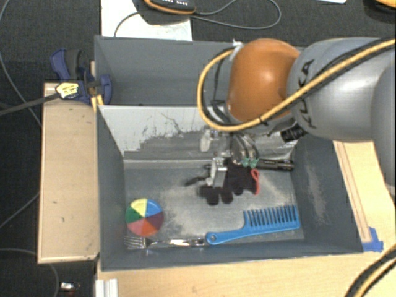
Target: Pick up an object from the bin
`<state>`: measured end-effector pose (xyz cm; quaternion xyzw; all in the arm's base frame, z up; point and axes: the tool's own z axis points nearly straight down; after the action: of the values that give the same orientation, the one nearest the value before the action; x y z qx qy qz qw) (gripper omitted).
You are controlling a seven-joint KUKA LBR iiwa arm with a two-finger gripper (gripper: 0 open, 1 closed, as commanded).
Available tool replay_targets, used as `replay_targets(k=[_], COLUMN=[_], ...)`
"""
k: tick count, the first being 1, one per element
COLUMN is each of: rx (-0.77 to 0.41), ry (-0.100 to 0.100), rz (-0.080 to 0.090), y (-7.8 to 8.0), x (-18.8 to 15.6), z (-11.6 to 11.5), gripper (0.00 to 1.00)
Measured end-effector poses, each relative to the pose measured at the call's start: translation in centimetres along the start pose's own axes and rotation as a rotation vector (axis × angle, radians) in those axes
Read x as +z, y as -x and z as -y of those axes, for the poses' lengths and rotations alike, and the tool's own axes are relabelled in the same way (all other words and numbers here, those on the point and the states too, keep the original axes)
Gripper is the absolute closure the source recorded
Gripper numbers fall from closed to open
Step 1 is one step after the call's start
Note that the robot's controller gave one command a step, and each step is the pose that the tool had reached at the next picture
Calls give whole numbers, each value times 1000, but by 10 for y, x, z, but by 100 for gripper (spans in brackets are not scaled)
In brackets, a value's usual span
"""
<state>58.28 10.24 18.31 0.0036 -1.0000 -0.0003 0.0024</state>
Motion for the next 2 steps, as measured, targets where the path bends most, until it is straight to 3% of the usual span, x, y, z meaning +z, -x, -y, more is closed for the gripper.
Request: replay_targets(k=[1,2], rx=[3,-93], ry=[1,0], rz=[8,13], y=[2,-2], x=[-5,88], z=[1,62], gripper=[0,0])
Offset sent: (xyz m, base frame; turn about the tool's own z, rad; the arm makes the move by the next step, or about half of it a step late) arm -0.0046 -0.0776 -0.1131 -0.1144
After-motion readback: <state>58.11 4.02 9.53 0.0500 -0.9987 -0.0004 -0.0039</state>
